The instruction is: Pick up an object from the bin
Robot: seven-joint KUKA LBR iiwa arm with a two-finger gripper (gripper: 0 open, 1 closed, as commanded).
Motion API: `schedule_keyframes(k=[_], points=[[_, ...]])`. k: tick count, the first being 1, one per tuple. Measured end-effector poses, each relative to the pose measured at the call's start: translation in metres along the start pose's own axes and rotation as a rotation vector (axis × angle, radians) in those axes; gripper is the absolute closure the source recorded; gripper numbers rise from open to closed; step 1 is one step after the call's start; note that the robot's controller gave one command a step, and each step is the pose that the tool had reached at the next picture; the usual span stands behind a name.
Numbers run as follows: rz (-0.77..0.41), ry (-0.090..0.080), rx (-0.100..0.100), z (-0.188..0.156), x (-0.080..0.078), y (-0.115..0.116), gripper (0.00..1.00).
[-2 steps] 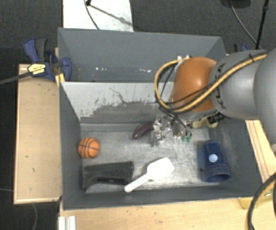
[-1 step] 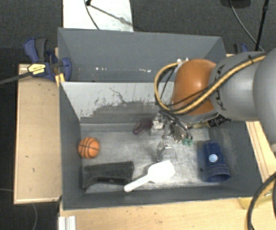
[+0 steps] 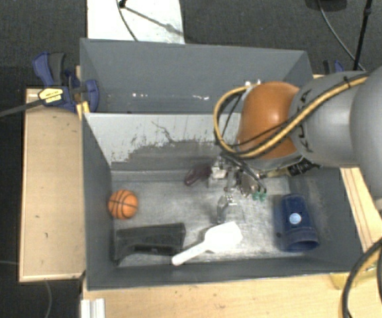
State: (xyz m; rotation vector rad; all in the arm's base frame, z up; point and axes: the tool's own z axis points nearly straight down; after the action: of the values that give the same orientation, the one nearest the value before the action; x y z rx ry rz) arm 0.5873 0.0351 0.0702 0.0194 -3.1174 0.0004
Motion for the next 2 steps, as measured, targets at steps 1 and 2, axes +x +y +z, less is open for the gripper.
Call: schedule_keyframes(k=[1, 2], points=[[-0.034, -0.012, 0.002, -0.029, -0.001, 0.007, 0.00], [-0.079, -0.031, 0.000, -0.058, -0.005, 0.010, 0.00]])
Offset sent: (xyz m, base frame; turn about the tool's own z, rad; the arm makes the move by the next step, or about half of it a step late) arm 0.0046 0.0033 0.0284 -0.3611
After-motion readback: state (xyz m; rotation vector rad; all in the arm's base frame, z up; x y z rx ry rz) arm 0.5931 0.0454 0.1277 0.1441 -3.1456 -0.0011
